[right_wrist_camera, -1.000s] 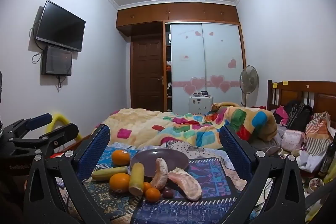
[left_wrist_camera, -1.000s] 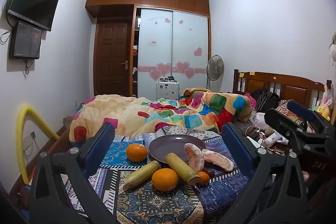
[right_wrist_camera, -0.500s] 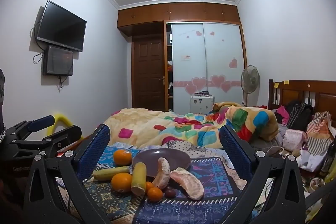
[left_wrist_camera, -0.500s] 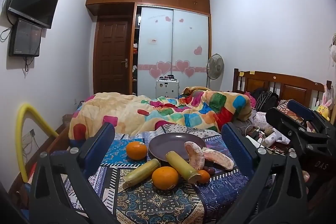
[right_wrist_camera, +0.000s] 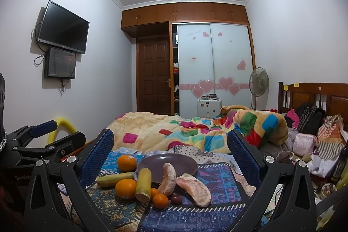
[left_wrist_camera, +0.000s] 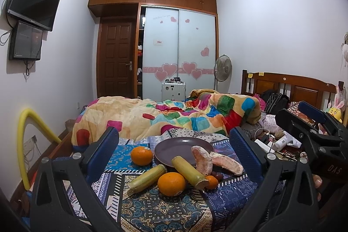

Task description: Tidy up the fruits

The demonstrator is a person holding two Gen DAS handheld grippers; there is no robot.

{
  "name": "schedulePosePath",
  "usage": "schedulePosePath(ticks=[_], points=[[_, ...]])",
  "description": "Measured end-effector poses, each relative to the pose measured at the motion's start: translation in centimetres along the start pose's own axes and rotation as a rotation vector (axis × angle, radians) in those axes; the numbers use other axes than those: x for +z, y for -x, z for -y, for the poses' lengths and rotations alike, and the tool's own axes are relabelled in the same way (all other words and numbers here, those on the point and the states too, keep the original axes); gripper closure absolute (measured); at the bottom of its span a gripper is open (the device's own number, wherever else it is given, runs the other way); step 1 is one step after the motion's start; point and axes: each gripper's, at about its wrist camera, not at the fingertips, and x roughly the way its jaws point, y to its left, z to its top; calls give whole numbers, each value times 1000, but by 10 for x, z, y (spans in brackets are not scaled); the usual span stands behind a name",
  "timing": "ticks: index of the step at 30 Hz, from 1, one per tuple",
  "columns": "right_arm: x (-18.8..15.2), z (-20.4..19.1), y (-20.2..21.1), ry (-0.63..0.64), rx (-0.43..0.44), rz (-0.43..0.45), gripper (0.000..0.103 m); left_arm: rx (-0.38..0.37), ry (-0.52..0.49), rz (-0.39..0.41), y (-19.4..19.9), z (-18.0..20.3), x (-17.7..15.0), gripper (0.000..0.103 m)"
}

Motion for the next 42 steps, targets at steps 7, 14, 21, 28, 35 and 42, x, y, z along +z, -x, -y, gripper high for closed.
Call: schedulePosePath(ticks=[7, 14, 21, 28, 35, 42], points=[[1, 1, 0, -1, 1, 0, 0, 1, -4, 3, 2, 3, 2, 0], [1, 0, 1, -1, 3, 2, 0, 3, -5, 5, 3, 4, 4, 0], [1, -1, 1, 0, 2, 3, 0, 1, -3, 3, 3, 4, 4, 0], [0, -2, 1, -1, 3, 3, 0, 1, -2, 4, 3, 3, 4, 0], [0, -3, 1, -3, 4, 0, 0, 2, -4, 3, 3, 4, 4, 0], [2, -5, 1, -5, 8, 0, 0, 1, -1, -3, 1, 4, 2, 0]])
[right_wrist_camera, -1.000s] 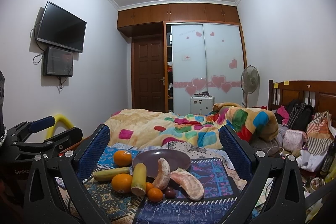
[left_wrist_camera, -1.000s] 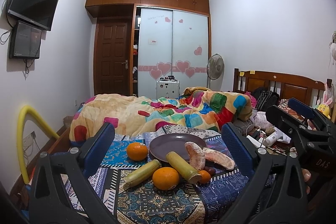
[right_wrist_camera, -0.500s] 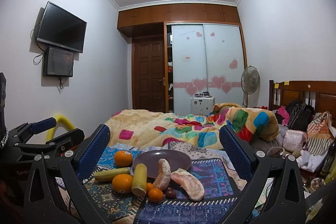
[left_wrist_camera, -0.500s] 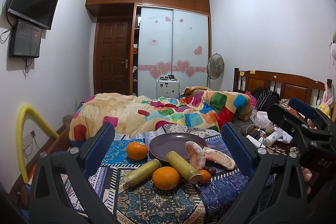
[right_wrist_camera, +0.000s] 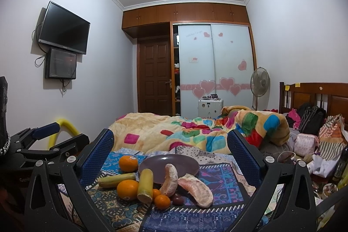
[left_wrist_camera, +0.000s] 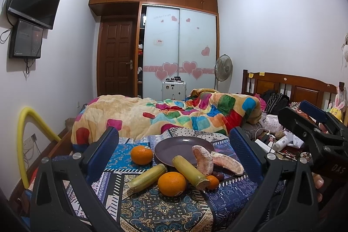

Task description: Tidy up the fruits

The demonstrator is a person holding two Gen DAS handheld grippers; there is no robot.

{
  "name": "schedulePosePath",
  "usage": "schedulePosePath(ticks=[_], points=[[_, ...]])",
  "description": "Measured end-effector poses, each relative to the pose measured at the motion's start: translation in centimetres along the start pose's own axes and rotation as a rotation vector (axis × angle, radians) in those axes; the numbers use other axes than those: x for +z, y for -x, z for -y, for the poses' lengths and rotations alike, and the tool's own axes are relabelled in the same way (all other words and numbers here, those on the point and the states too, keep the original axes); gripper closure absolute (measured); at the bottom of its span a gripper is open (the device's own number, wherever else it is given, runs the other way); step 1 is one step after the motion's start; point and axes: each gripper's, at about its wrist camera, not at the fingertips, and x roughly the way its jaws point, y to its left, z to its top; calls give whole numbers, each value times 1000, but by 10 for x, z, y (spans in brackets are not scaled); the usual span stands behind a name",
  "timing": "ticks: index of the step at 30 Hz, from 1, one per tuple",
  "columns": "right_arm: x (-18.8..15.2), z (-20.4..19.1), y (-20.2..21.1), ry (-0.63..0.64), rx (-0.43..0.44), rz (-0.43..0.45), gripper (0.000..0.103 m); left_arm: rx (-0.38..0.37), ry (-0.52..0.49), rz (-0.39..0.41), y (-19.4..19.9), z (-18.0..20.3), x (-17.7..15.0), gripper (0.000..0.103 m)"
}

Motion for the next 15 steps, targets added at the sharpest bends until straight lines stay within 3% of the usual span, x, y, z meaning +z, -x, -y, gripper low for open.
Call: schedulePosePath(ticks=[15], points=[[-1, 1, -1, -3, -1, -4, 0, -1, 2, 3, 0, -1, -1, 0]])
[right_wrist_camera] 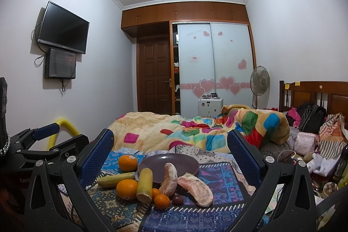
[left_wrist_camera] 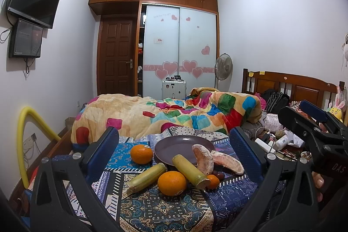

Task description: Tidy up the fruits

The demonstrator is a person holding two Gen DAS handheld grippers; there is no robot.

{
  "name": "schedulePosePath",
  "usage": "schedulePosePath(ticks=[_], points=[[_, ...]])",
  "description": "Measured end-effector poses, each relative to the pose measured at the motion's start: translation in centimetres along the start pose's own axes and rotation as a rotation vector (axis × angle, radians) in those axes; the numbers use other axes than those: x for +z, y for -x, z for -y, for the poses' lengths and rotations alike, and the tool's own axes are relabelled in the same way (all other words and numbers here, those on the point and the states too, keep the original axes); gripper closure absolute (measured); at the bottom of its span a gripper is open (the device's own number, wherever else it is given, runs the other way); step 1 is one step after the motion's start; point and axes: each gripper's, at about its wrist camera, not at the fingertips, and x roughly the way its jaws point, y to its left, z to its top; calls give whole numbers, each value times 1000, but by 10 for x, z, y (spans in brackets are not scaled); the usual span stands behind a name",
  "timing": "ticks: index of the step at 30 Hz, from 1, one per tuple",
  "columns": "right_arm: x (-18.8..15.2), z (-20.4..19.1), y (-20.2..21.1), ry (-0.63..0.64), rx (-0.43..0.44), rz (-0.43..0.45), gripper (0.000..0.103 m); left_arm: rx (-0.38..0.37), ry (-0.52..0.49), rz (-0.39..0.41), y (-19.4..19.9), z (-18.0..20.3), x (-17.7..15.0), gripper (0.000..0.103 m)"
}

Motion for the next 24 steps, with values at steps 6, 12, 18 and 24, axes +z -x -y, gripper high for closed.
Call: schedulePosePath(ticks=[6, 12, 18, 24], points=[[0, 0, 0, 2, -2, 0, 0, -1, 0, -1, -2, -1, -2, 0], [-12, 8, -16, 20, -20, -52, 0, 2, -16, -75, -21, -8, -12, 0], [-33, 24, -45, 61, -62, -173, 0, 4, -28, -232, -60, -25, -29, 0], [-60, 40, -82, 127, -86, -332, 0, -2, 17, -387, -104, -52, -51, 0]])
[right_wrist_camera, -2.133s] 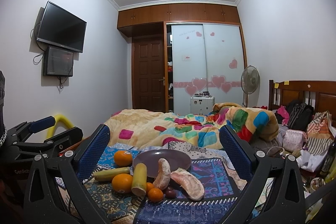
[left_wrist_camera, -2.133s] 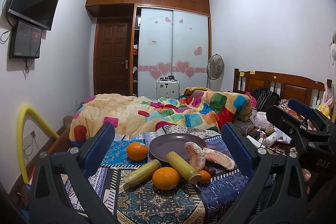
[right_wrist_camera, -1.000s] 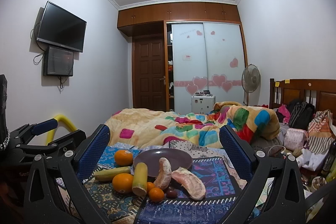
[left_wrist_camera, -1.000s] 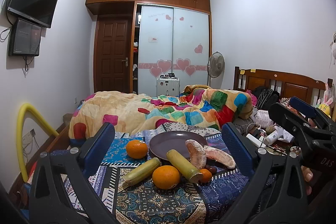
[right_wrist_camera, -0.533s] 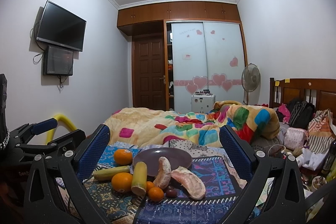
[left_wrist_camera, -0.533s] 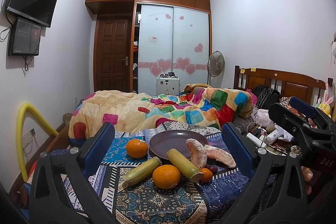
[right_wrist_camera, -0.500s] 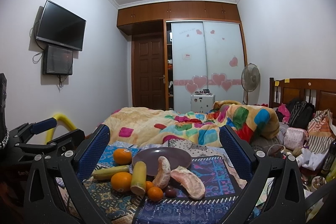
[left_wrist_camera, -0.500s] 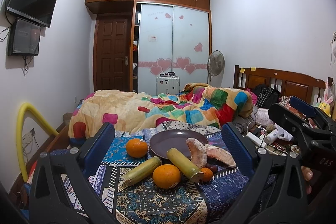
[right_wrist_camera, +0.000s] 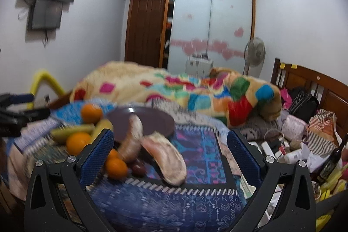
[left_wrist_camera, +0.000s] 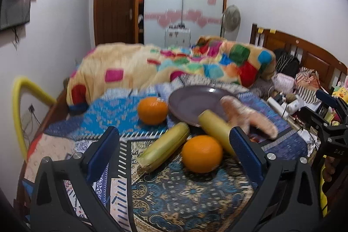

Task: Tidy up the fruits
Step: 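Grasp the yellow-green gourd with the left gripper while the right gripper grasps a pomelo segment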

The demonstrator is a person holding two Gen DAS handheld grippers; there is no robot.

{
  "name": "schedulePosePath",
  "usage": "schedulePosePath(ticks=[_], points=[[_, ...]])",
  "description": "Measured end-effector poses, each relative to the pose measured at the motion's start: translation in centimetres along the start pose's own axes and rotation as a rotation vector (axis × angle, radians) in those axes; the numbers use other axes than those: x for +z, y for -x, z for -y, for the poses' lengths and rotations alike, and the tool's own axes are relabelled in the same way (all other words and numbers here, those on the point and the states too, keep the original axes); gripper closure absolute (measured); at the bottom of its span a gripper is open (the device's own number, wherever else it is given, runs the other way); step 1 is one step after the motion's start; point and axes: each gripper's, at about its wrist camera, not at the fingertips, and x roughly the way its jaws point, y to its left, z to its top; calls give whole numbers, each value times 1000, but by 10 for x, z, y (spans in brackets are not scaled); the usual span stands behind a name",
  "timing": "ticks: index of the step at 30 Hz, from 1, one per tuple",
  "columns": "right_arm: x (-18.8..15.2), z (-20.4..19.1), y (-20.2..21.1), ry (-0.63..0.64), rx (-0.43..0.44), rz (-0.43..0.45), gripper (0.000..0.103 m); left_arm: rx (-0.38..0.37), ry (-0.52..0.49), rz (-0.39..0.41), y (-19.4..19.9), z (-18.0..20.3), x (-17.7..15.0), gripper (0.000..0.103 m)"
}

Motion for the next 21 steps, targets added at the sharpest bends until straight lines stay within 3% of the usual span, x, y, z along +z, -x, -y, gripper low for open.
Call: schedulePosePath(ticks=[7, 15, 21], points=[[-12, 8, -38, 69, 11, -140, 0, 12, -37, -137, -45, -14, 1, 14], [-12, 14, -62, 88, 82, -233, 0, -8, -71, -259, -85, -28, 0, 30], [-13, 11, -77, 103, 145, -281, 3, -55, -103, -297, -98, -31, -2, 31]])
